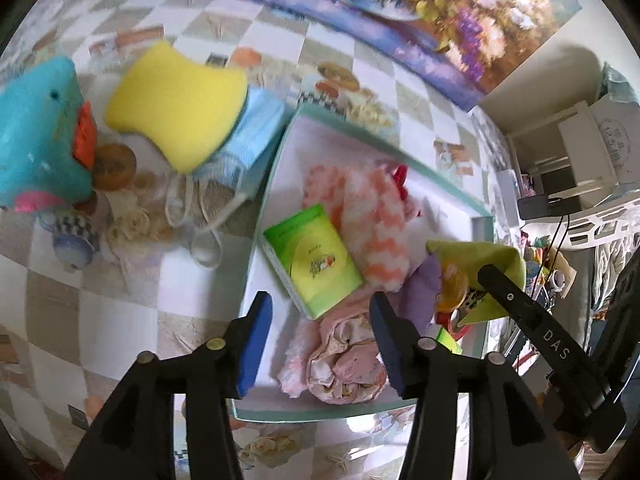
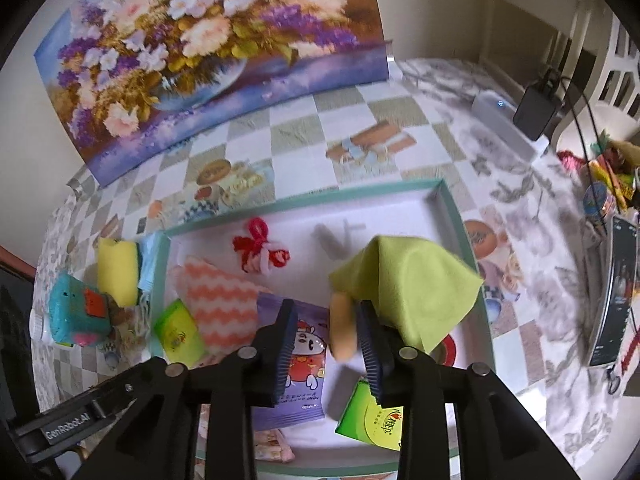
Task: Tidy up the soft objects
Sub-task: 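Carry and release the tin and tissue pack into the tray with both tools, then close the left tool on the yellow sponge while the right tool reaches the blue mask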
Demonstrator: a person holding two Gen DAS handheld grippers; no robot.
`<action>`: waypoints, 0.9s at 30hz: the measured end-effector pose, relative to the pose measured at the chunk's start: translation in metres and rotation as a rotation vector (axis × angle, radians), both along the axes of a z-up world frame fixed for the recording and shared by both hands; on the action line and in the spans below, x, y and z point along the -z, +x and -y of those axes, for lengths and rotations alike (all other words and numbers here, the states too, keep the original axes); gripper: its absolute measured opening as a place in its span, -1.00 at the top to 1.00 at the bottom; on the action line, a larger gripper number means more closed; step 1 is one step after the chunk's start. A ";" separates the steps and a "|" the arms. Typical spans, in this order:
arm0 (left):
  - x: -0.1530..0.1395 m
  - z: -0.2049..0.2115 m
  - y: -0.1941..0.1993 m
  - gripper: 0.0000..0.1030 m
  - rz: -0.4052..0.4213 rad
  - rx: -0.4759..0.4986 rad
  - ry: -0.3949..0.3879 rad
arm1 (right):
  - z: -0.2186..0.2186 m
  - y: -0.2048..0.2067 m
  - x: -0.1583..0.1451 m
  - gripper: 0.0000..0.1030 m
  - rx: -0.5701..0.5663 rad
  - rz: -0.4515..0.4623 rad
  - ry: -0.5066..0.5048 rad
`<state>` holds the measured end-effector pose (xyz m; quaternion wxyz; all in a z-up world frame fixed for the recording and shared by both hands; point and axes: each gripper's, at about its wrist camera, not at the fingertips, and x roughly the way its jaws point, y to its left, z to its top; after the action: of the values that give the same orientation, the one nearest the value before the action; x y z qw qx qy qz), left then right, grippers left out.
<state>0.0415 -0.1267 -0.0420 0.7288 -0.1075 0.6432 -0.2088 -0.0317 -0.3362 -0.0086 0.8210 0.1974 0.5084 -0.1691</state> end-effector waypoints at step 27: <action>-0.048 -0.057 0.037 -0.76 0.214 -0.155 0.158 | -0.044 0.024 -0.009 -0.66 -0.112 0.007 -0.080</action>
<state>0.0786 -0.0702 0.0060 0.8134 -0.0763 0.5659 -0.1110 -0.0074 -0.2923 0.0001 0.8382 0.1363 0.5085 -0.1422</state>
